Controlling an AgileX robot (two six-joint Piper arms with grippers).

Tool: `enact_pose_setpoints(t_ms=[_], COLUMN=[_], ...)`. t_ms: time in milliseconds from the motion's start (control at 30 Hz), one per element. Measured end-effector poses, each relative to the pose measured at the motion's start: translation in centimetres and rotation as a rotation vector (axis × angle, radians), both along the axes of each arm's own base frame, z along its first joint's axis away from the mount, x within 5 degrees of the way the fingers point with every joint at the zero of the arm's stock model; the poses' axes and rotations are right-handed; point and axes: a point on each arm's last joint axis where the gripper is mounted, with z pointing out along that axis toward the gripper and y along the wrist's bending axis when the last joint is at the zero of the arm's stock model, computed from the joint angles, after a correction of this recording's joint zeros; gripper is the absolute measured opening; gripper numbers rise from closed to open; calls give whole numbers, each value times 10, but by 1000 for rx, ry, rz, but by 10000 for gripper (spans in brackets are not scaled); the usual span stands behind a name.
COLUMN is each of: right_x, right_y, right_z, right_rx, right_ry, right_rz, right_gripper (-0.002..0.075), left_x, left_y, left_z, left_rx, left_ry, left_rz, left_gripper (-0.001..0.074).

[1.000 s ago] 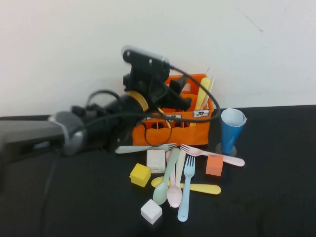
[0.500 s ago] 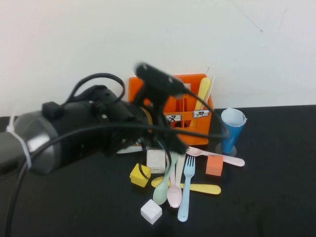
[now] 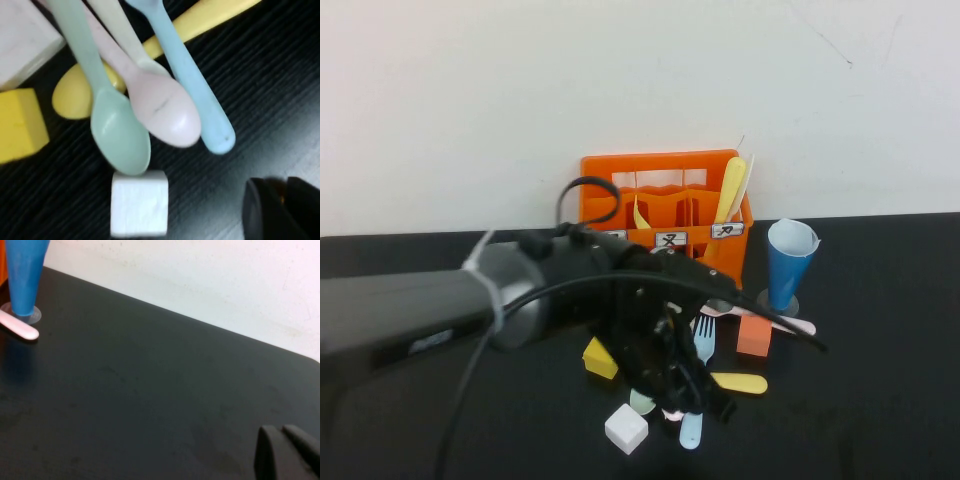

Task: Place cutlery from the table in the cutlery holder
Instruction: Pick up the fork

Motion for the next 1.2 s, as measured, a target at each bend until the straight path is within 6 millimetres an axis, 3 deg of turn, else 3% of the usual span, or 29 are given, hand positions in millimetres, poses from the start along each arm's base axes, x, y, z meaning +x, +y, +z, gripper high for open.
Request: enact_pose_setpoints(t_ms=[167,267,500,667,1200], right_x=[0,0,0,0,0], right_y=[0,0,0,0,0], right_z=[0,0,0,0,0], right_rx=[0,0,0,0,0], right_ry=[0,0,0,0,0], right_rz=[0,0,0,0,0], right_gripper=[-3,-3,-3,-3,-3], left_x=[24,40,69,85,95], left_y=[-22,-35,-56,-58,-51], left_z=[-10,-17,-48,-64,-70], left_rx=[-14,-21,50,111,141], left_ry=[14,15,63,91,95], left_rz=[38,64,86,130,169], left_gripper=[263,306,319,322,323])
